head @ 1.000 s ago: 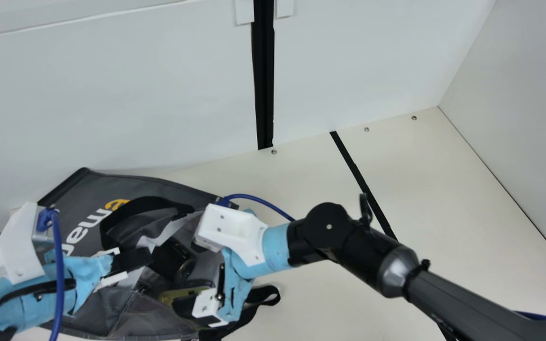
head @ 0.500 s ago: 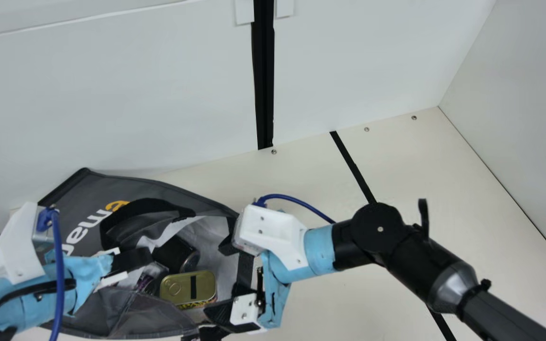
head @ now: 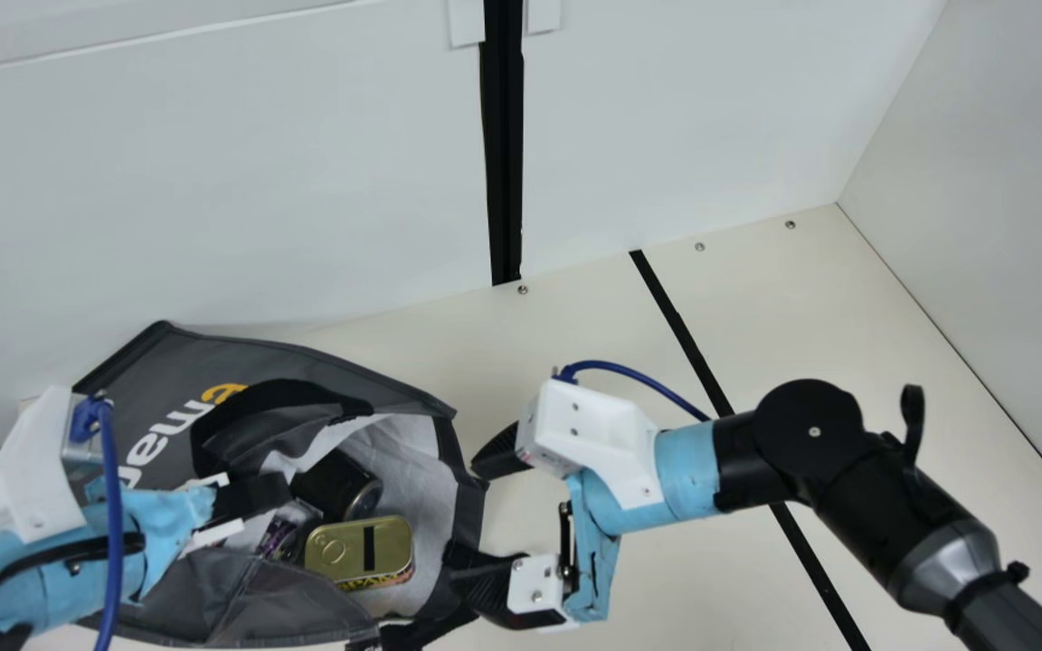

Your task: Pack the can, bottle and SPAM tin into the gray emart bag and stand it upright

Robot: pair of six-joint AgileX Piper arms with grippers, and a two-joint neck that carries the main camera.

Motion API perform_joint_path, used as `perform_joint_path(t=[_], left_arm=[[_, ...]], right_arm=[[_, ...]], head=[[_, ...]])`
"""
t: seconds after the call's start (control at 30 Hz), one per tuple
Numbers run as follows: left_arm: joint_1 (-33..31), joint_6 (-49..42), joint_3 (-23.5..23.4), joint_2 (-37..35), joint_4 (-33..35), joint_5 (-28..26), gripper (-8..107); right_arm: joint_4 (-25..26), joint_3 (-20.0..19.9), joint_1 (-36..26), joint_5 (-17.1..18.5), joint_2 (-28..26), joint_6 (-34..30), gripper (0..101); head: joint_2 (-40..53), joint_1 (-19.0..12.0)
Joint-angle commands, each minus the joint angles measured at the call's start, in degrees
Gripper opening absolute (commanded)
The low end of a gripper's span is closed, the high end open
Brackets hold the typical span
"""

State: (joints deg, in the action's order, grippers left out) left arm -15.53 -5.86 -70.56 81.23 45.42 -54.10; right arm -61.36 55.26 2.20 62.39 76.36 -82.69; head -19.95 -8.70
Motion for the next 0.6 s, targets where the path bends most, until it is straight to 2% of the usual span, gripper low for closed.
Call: perform_joint_path(t=[0.0, 0.2, 0.57], left_arm=[[0.0, 0.0, 0.0, 0.0, 0.0, 0.0, -8], [0.0, 0.0, 0.0, 0.0, 0.0, 0.0, -8], [0.0, 0.0, 0.0, 0.0, 0.0, 0.0, -8]], right_arm=[[0.21, 0.1, -1.42, 0.77, -0.2, 0.06, 95], [0.96, 0.9, -4.22, 1.38, -0.83, 0.68, 95], [3.86, 2.23, -6.87, -3.0, -2.63, 4.12, 95]], head=[[-0.05, -1.3], [-0.05, -1.3], [-0.05, -1.3]])
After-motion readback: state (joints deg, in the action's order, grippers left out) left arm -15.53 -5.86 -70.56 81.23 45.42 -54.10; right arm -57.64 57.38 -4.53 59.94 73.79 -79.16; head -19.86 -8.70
